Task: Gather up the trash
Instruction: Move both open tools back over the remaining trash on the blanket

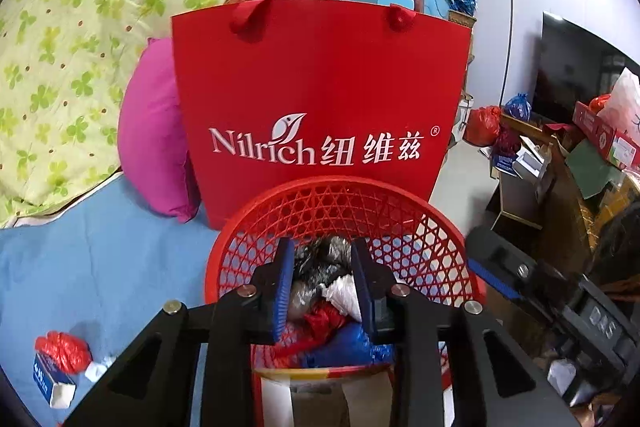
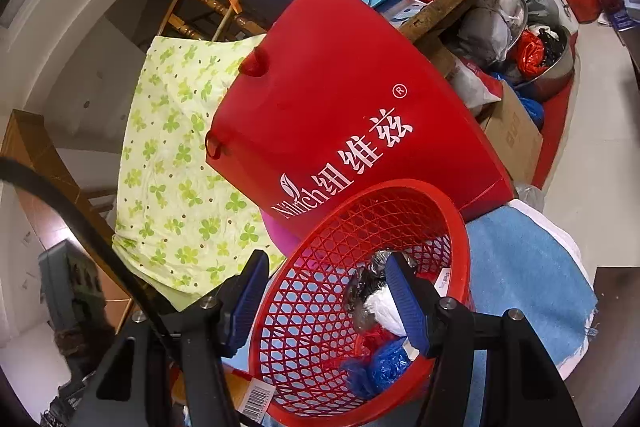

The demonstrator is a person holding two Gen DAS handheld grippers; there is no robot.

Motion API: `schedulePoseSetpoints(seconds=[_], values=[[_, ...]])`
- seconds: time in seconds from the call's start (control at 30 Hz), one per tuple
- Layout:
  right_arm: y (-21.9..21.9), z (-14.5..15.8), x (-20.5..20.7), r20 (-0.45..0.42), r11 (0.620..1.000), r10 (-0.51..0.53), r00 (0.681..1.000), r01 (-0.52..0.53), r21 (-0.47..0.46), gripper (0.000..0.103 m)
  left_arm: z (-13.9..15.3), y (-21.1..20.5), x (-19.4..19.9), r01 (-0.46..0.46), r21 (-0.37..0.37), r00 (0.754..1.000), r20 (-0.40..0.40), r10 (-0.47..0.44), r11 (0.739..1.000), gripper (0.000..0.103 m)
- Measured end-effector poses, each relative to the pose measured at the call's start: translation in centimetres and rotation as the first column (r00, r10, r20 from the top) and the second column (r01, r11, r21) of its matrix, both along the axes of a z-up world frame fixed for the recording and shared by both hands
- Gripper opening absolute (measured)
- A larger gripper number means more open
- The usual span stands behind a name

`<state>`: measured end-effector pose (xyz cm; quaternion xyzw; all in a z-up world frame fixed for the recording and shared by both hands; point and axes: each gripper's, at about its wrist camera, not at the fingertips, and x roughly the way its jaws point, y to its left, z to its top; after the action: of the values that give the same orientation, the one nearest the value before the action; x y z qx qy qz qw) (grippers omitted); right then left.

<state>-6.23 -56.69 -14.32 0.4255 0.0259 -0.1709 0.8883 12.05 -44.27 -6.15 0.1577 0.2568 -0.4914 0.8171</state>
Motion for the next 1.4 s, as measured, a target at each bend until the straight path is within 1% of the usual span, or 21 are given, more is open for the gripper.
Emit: schedulePoseSetpoints(seconds=[0.23, 0.3, 0.33, 0.37, 0.4, 0.43, 0.47, 0.53, 0.57, 0.63, 0.73, 0.83, 0.9, 0.97, 1.0, 1.03, 1.1, 1.17, 1.2, 1.27, 1.4], values=[[-0.3, 0.0, -0.5, 0.016, 1.0, -0.015, 1.0, 0.015, -0.003, 0.065, 1.8, -3.7, 0.6, 0.055, -0.041, 0.998, 0.034, -0.054, 0.998, 0.03], [-0.5, -0.1, -0.7, 0.019, 1.0, -0.026, 0.999, 0.027, -0.003, 0.065, 2.6, -4.0, 0.8, 0.059, -0.056, 0.998, 0.032, -0.057, 0.997, 0.03], [-0.6, -0.1, -0.8, 0.018, 0.999, -0.034, 0.999, 0.034, -0.004, 0.065, 3.0, -3.9, 0.8, 0.056, -0.069, 0.998, 0.028, -0.055, 0.996, 0.033], [-0.7, -0.1, -0.8, 0.019, 0.999, -0.036, 0.999, 0.036, -0.005, 0.065, 3.3, -3.6, 0.8, 0.052, -0.08, 0.998, 0.027, -0.05, 0.995, 0.042], [-0.7, -0.1, -0.9, 0.018, 0.999, -0.037, 0.999, 0.037, -0.007, 0.065, 3.7, -2.8, 0.7, 0.045, -0.097, 0.999, 0.032, -0.042, 0.994, 0.048], [-0.8, -0.1, -0.9, 0.011, 0.999, -0.043, 0.999, 0.043, -0.014, 0.065, 3.9, -2.1, 0.6, 0.036, -0.105, 0.998, 0.047, -0.031, 0.994, 0.059], [-0.7, -0.1, -0.9, 0.007, 0.999, -0.044, 0.999, 0.044, -0.019, 0.065, 4.0, -1.4, 0.5, 0.025, -0.106, 0.998, 0.064, -0.019, 0.994, 0.064], [-0.6, 0.0, -0.9, 0.003, 0.999, -0.041, 0.999, 0.041, -0.029, 0.065, 4.2, 1.4, 0.1, -0.005, -0.107, 0.994, 0.108, 0.016, 0.994, 0.067], [-0.6, 0.2, -0.8, -0.001, 0.999, -0.04, 0.999, 0.04, -0.037, 0.065, 4.1, 2.9, 0.2, -0.03, -0.11, 0.993, 0.11, 0.043, 0.993, 0.071], [0.0, 0.6, -0.6, -0.008, 0.997, -0.033, 0.999, 0.033, -0.071, 0.065, 3.5, 6.3, 0.5, -0.093, -0.109, 0.992, 0.073, 0.101, 0.99, 0.077], [1.3, 1.5, -0.3, -0.012, 0.99, -0.027, 1.0, 0.025, -0.135, 0.065, 1.1, 11.6, 0.9, -0.185, -0.086, 0.982, 0.017, 0.187, 0.979, 0.077], [3.3, 2.6, 0.3, -0.012, 0.978, -0.01, 1.0, 0.007, -0.21, 0.065, -2.0, 17.3, 1.2, -0.299, -0.025, 0.954, -0.01, 0.299, 0.954, 0.077], [5.2, 3.3, 0.9, -0.005, 0.964, 0.017, 1.0, -0.018, -0.264, 0.065, -3.7, 21.4, 1.5, -0.378, 0.023, 0.926, -0.012, 0.378, 0.926, 0.077], [7.5, 4.2, 1.7, 0.001, 0.939, 0.049, 0.999, -0.046, -0.34, 0.065, -4.7, 24.8, 1.7, -0.447, 0.051, 0.894, 0.0, 0.448, 0.893, 0.077], [8.8, 4.6, 2.1, 0.001, 0.924, 0.069, 0.998, -0.063, -0.378, 0.065, -5.0, 26.4, 1.8, -0.482, 0.059, 0.876, 0.009, 0.483, 0.874, 0.077], [10.1, 4.9, 2.6, -0.002, 0.907, 0.094, 0.996, -0.086, -0.412, 0.066, -5.2, 27.6, 1.9, -0.504, 0.063, 0.864, 0.012, 0.504, 0.862, 0.077], [12.6, 5.3, 3.8, -0.013, 0.881, 0.155, 0.988, -0.144, -0.451, 0.067, -5.7, 30.7, 2.0, -0.558, 0.066, 0.83, 0.02, 0.558, 0.828, 0.077], [14.7, 5.4, 5.5, -0.042, 0.861, 0.212, 0.976, -0.207, -0.464, 0.067, -6.1, 32.5, 2.3, -0.588, 0.065, 0.809, 0.009, 0.588, 0.806, 0.077], [15.5, 5.3, 6.3, -0.059, 0.853, 0.236, 0.97, -0.235, -0.466, 0.067, -6.4, 33.7, 2.5, -0.603, 0.065, 0.796, -0.012, 0.605, 0.795, 0.077], [17.0, 5.0, 8.2, -0.091, 0.842, 0.292, 0.952, -0.301, -0.448, 0.067, -6.8, 35.1, 2.7, -0.623, 0.055, 0.78, -0.035, 0.625, 0.78, 0.077], [18.7, 3.9, 11.3, -0.155, 0.833, 0.361, 0.92, -0.392, -0.391, 0.067, -7.9, 37.1, 3.0, -0.642, 0.051, 0.763, -0.054, 0.644, 0.765, 0.077]])
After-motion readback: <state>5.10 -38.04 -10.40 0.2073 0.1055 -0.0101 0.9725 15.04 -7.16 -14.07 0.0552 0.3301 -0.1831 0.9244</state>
